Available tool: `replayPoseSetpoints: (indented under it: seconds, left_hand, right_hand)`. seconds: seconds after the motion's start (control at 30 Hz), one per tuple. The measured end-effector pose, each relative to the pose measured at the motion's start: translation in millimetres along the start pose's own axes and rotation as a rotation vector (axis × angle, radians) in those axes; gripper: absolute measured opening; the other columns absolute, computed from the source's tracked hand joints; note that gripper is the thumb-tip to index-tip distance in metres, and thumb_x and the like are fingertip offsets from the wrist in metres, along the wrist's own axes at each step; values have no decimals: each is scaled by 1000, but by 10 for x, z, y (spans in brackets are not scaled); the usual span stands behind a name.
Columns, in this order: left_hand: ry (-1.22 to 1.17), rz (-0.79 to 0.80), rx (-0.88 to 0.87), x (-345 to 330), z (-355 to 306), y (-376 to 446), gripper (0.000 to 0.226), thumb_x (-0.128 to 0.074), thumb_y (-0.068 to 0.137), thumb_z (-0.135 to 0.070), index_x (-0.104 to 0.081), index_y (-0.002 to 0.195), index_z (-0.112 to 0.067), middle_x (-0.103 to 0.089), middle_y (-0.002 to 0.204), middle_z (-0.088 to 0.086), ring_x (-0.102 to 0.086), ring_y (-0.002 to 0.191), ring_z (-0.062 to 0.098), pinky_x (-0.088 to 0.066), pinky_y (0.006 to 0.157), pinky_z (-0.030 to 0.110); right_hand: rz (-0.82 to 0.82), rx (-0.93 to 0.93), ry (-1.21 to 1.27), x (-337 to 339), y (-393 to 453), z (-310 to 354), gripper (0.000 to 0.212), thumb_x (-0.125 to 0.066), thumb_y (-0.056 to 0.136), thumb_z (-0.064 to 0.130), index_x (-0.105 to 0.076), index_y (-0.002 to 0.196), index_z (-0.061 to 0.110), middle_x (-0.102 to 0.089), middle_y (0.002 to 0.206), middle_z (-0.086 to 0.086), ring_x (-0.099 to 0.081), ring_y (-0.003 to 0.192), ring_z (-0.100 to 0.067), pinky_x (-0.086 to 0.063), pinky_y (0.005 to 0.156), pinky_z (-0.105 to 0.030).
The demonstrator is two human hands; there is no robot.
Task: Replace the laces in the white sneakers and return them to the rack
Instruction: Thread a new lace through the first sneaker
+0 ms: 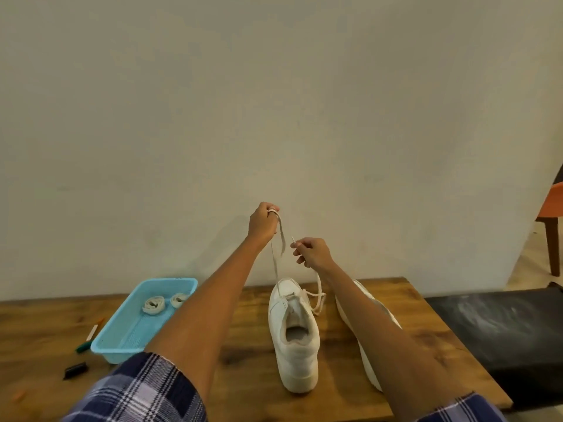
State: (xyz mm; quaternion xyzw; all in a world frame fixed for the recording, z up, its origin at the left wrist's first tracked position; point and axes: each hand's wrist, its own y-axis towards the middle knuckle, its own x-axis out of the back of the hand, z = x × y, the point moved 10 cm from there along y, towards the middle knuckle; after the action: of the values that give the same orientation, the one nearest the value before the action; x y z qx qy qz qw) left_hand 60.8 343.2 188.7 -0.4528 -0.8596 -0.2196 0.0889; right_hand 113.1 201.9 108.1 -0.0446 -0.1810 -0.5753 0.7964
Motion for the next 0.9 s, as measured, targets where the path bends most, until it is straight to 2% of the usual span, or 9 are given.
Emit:
replayPoseSetpoints:
  seconds: [0.07,0.13,0.3,0.37,0.47,0.6,0.77,0.9]
  left_hand:
    - [9,-9,-16,85,-242,43,31,-30,94,-2,-55,113,-2,-57,100,16,-50,66,16,-49,63,28]
    - [22,-7,-29,144,-493,70,32,-30,96,-3,-54,116,-2,-57,111,17,-53,79,20,-51,63,28]
    - [0,-5,-65,249,-1160,45,31,-31,100,-10,-49,123,-2,-54,122,17,-57,108,31,-55,80,38]
    - [-14,-18,-101,323,-1429,13,31,-29,101,-15,-49,121,0,-55,121,19,-57,105,31,-55,82,41]
    - [-19,-14,-126,422,-1735,-42,33,-27,102,-16,-50,119,1,-56,117,18,-56,93,27,-52,73,37]
    - [-58,87,-79,418,-1855,-152,35,-24,102,-16,-48,124,-2,-53,88,10,-42,62,15,-36,53,25]
    - [-91,157,-50,401,-1855,-257,37,-24,104,-23,-49,124,-7,-57,103,7,-55,83,17,-43,64,22]
    - [-121,69,-38,538,-1731,-256,33,-23,104,-26,-47,115,-5,-59,103,16,-47,62,14,-39,55,23]
  right_hand:
    - [-44,54,56,73,-12,296,22,-48,96,10,-67,97,-1,-61,70,0,-55,56,-10,-40,46,-12]
    - [-99,127,113,178,-44,635,19,-49,95,8,-66,94,-1,-61,71,-2,-56,58,-11,-42,47,-11]
    - [-210,274,271,482,-135,1487,15,-49,96,7,-63,91,5,-64,76,-6,-58,60,-12,-45,51,-15]
    - [-247,320,315,602,-195,1775,15,-49,97,9,-62,89,8,-64,79,-6,-59,66,-13,-46,56,-17]
    - [-308,393,318,776,-318,2131,15,-52,95,11,-64,87,10,-63,82,-6,-56,73,-13,-46,64,-19]
    - [-336,431,375,949,-487,2431,10,-56,93,11,-65,88,12,-63,81,-2,-57,71,-7,-47,65,-14]
    - [-293,423,346,910,-572,2562,11,-55,94,12,-65,91,11,-64,83,-2,-60,76,-12,-51,71,-22]
    - [-284,321,380,918,-516,2337,13,-47,98,12,-60,99,7,-61,83,-2,-60,75,-16,-51,67,-23]
